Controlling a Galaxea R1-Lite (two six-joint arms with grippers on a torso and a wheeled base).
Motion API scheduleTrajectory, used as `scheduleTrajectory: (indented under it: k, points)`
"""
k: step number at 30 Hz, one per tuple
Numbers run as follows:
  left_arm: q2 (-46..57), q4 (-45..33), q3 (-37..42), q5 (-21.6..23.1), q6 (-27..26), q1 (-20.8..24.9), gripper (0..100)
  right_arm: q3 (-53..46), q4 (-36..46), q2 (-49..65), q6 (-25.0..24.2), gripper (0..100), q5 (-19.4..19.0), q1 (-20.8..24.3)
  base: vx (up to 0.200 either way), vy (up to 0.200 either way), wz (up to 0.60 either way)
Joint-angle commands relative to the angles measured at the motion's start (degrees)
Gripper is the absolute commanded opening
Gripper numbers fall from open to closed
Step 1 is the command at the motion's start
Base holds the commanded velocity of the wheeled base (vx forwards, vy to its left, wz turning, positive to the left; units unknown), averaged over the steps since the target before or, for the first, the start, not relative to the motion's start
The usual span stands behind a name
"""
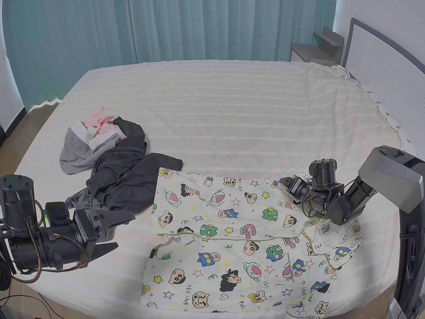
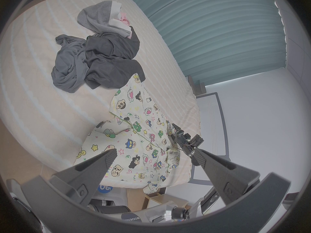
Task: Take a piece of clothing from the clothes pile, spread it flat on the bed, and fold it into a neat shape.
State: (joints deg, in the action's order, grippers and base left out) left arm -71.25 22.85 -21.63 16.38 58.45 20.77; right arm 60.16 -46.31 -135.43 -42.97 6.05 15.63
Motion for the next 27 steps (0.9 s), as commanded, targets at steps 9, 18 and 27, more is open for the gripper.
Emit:
scheduleTrajectory:
  k: [9, 18, 27]
  points:
    - [-1.2, 0.0, 0.0, 0.0, 0.0, 0.0, 100, 16.3, -0.4, -4.0, 0.2, 100, 0.5, -0.1, 0.0, 0.0, 0.0]
    - [-1.5, 0.1, 0.2, 0.0, -0.1, 0.0, 100, 29.3, -0.3, -8.6, 3.5, 100, 0.8, -1.0, 0.0, 0.0, 0.0]
    - [-1.8, 0.1, 0.2, -0.1, -0.1, 0.0, 100, 27.4, -0.8, -6.9, 3.9, 100, 0.7, -2.7, 0.0, 0.0, 0.0]
